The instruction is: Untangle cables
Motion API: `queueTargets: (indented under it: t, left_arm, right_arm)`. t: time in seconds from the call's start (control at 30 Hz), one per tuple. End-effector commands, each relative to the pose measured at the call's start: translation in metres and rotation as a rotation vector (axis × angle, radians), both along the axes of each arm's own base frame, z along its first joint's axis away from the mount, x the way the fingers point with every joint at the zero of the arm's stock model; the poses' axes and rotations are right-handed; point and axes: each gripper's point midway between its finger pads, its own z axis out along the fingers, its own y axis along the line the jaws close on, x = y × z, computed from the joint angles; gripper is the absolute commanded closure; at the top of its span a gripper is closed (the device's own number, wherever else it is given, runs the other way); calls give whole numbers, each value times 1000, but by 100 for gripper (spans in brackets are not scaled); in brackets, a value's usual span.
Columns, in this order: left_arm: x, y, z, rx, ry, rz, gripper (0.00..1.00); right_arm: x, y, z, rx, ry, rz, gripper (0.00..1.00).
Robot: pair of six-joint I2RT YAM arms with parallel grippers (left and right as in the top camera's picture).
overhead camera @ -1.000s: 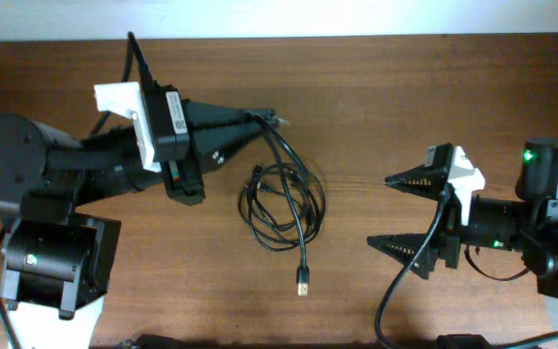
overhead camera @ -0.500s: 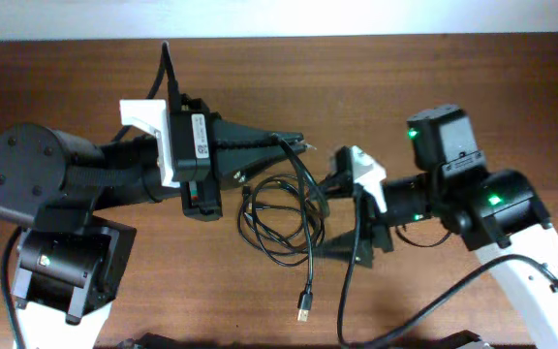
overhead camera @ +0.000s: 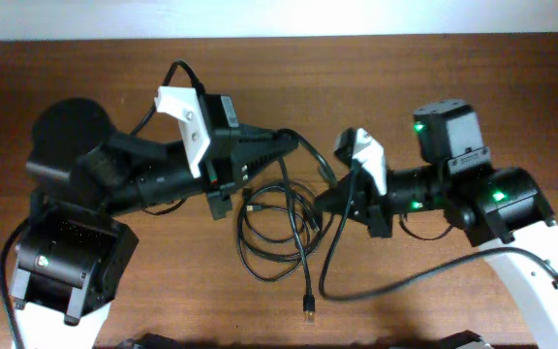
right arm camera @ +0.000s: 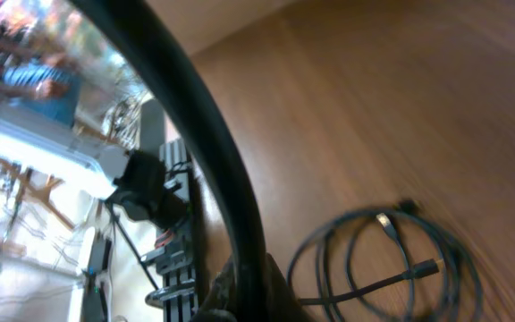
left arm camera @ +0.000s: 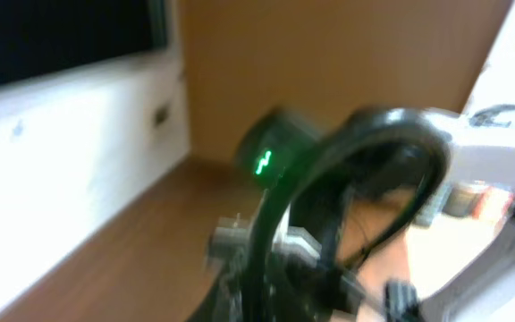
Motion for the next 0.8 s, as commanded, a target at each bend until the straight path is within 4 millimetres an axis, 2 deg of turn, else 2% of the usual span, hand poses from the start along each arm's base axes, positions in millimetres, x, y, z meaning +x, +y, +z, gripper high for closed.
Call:
queueTargets:
  t: [0.0, 0.03, 0.07, 0.1, 0.13, 0.2, 0.23, 0.27, 0.33, 0.47, 0.57, 0.63, 0.7, 0.77]
  left_arm:
    - [33, 15, -31, 106, 56, 198, 91]
    - [39, 17, -44, 133, 105, 222, 78]
    - [43, 16, -55, 153, 148, 222, 77]
    - [48, 14, -65, 169, 184, 220, 70]
    - [53, 13, -73, 180, 210, 219, 51]
    - [66, 9, -92, 208, 273, 215, 20]
    - [73, 6, -104, 224, 311, 212, 11]
    - [75, 4, -111, 231, 335, 201, 6]
    - [77, 4, -115, 238, 351, 201, 2]
    - [76, 4, -118, 245, 362, 203, 1]
    - [75, 5, -119, 249, 371, 203, 1]
    - [75, 5, -119, 249, 371, 203, 1]
    - [75, 5, -119, 249, 371, 203, 1]
    - [75, 5, -119, 249, 371, 203, 1]
  right_arm:
    - [18, -28, 21, 24, 4, -151, 96]
    - [21, -35, 25, 29, -12, -178, 96]
    - [22, -42, 30, 35, -19, -208, 96]
    - [24, -49, 33, 38, -29, -235, 96]
    - [26, -55, 35, 41, -35, -259, 96]
    - [36, -73, 36, 41, -10, -355, 96]
    - [45, -88, 34, 33, 22, -438, 96]
    - [55, -109, 33, 34, 37, -522, 96]
    - [65, -135, 33, 46, 60, -627, 96]
    - [78, -213, 34, 83, 96, -905, 96]
    - [77, -259, 34, 89, 90, -1056, 96]
    - [75, -280, 32, 78, 84, -1130, 96]
    - [71, -318, 21, 7, 92, -1285, 96]
    - [66, -339, 15, -46, 97, -1375, 96]
